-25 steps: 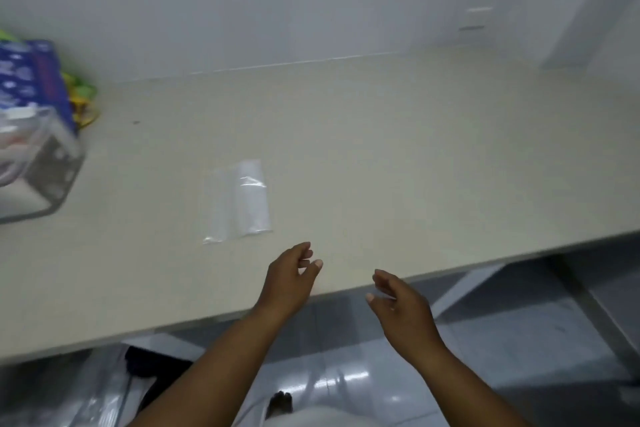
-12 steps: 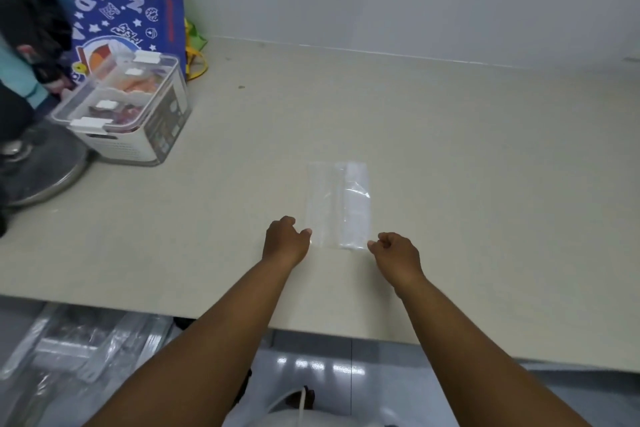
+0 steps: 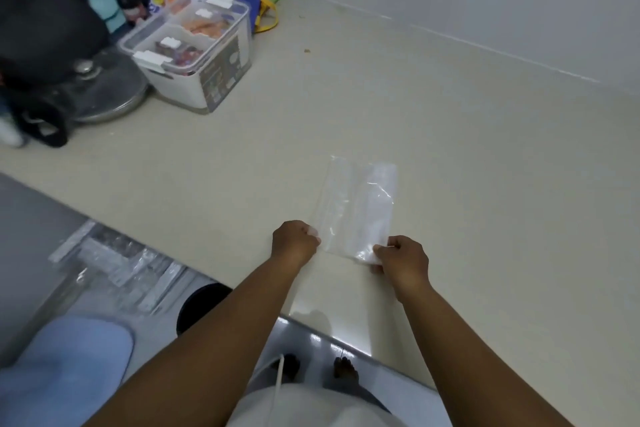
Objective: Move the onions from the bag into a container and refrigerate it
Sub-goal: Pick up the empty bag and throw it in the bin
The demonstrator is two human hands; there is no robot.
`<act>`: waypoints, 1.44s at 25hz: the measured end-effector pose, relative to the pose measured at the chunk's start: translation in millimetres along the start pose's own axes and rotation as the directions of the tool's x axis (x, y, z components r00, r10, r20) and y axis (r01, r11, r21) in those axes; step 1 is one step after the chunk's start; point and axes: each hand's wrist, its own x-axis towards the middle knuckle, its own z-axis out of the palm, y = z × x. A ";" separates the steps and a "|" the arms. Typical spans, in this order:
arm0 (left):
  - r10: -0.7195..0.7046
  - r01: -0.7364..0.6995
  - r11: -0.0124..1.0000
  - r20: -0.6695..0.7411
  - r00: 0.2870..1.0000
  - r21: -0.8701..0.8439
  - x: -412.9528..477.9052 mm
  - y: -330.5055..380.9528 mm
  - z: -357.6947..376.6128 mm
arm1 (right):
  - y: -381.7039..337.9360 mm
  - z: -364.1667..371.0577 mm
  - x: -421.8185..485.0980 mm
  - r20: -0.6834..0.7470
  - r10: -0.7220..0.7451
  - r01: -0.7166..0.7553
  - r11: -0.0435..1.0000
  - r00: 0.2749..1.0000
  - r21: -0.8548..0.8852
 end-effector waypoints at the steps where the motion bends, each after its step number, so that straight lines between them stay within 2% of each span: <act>1: -0.041 0.037 0.996 -0.039 0.998 -0.080 -8.4 -8.1 -5.0 | -1.9 2.9 -1.6 0.039 -0.038 0.039 0.999 0.998 -0.020; 3: -0.140 0.110 0.970 -0.128 0.982 -0.216 -24.0 -29.3 -16.2 | -3.8 13.1 -4.8 0.133 -0.120 0.128 0.991 0.984 -0.050; 6: -0.248 0.146 0.918 -0.247 0.937 -0.368 -52.8 -66.2 -38.5 | -4.0 40.0 -15.8 0.276 -0.227 0.253 0.966 0.934 -0.060; 9: -0.348 0.130 0.857 -0.373 0.860 -0.499 -91.3 -106.4 -64.6 | -5.4 77.6 -40.9 0.427 -0.324 0.387 0.919 0.844 -0.069; 11: -0.406 0.108 0.817 -0.430 0.806 -0.567 -114.9 -133.4 -80.5 | -5.5 102.7 -62.4 0.518 -0.342 0.424 0.904 0.784 -0.046; 15: -0.523 0.078 0.729 -0.480 0.705 -0.680 -148.7 -187.1 -106.2 | -0.8 150.2 -104.9 0.662 -0.368 0.531 0.845 0.653 -0.055; 19: -0.607 0.110 0.670 -0.457 0.650 -0.734 -163.4 -238.6 -123.9 | 13.6 199.5 -133.0 0.728 -0.347 0.617 0.776 0.591 -0.132; 22: -0.685 0.163 0.595 -0.390 0.616 -0.787 -160.6 -276.2 -127.2 | 31.4 235.2 -137.5 0.770 -0.232 0.580 0.787 0.594 -0.210; 25: -0.731 0.241 0.535 -0.301 0.612 -0.809 -142.1 -314.1 -118.4 | 55.1 273.0 -127.1 0.772 -0.129 0.557 0.766 0.622 -0.320; 33: -0.773 0.434 0.500 -0.160 0.614 -0.750 -32.8 -432.2 -85.3 | 134.7 388.6 -59.4 0.696 0.087 0.458 0.693 0.713 -0.556; 36: -0.771 0.471 0.496 -0.121 0.625 -0.729 13.3 -475.6 -72.7 | 161.2 427.3 -26.3 0.649 0.141 0.389 0.699 0.747 -0.600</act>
